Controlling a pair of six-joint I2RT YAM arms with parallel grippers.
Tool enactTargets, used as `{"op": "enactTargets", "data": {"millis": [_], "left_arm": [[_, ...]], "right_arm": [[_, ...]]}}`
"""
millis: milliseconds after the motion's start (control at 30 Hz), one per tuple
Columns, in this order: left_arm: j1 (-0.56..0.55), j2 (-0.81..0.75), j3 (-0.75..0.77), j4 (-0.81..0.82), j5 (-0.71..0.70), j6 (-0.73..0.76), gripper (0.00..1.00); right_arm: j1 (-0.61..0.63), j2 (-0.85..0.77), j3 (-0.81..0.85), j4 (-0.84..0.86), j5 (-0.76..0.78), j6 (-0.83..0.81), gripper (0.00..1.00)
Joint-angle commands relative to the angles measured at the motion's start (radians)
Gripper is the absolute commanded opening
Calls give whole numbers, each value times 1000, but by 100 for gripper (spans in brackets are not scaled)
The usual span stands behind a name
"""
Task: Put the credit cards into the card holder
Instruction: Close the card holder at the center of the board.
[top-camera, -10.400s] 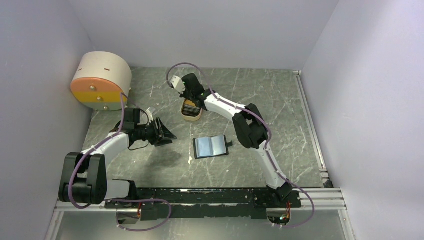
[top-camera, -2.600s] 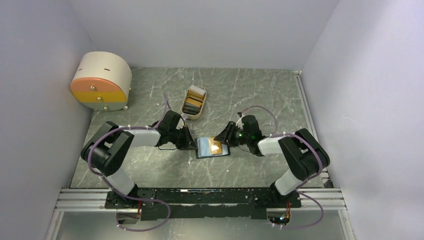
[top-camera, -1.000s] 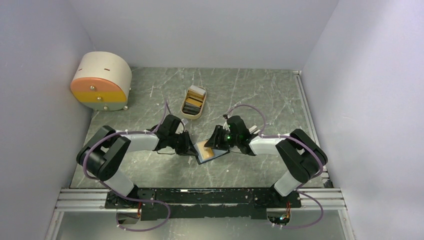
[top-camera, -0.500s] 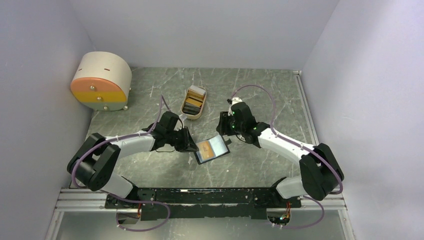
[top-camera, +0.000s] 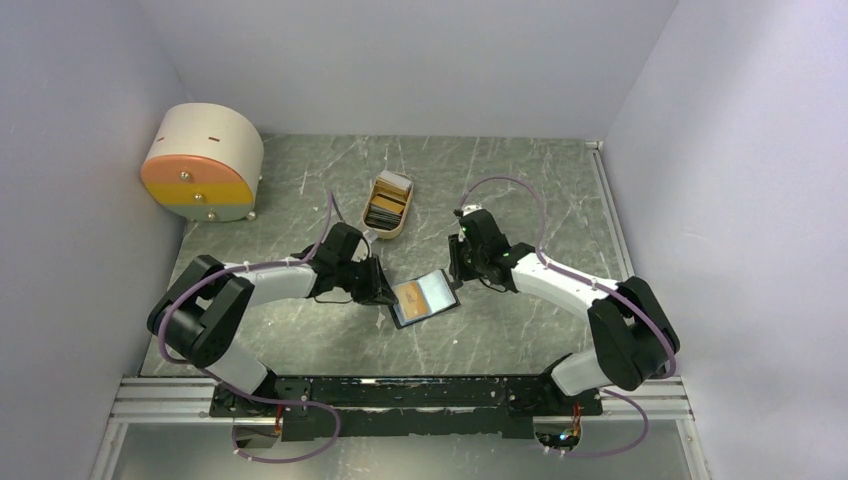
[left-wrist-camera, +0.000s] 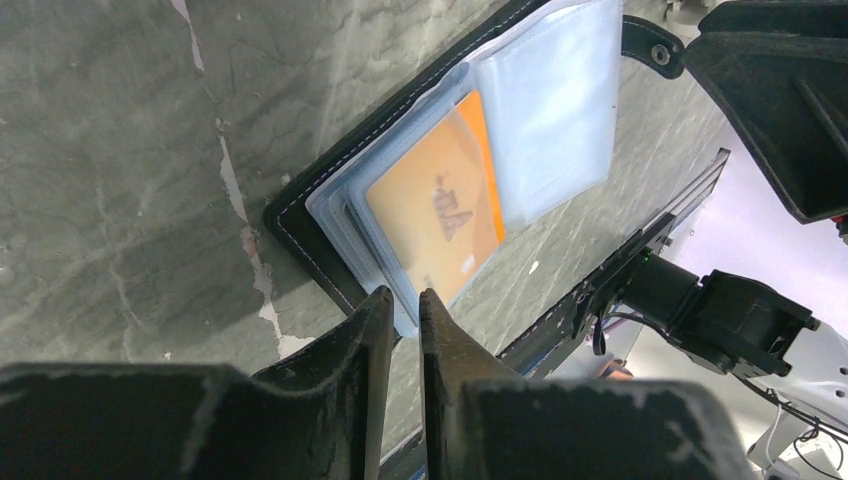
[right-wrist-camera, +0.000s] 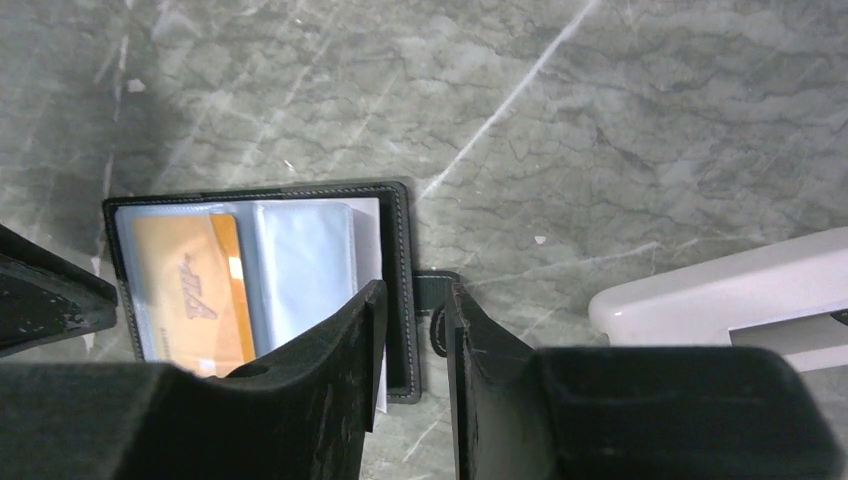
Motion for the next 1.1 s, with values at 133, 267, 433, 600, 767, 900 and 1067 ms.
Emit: {"op": "enactTargets", "data": {"millis": [133,267,433,600,767,900,1067], "left_arm": [[-7,29,18,7,-15,24,21],[-5,36,22,10,-14,25,22],[-7,54,23,20,-11,24,21],[-6,58,25,16,-13,25,22],[-6,57,27,23,-8,25,21],[-6,51,20,24,-8,28,21],[-6,41,17,30,6,24,22]], "right_arm": [[-23,-13,-27,-18,-14,0,30],[-33,-16,-31,-15,-27,3,26],[-37,-10,-34,-16,-41,8,19],[-38,-20,-36,-21,-28,10,19],[-37,-21,-37,-22,-36,17,18],[-37,-20,-43,-24,-33,23,16],[-37,-38,-33,-23,-92,54,0]]}}
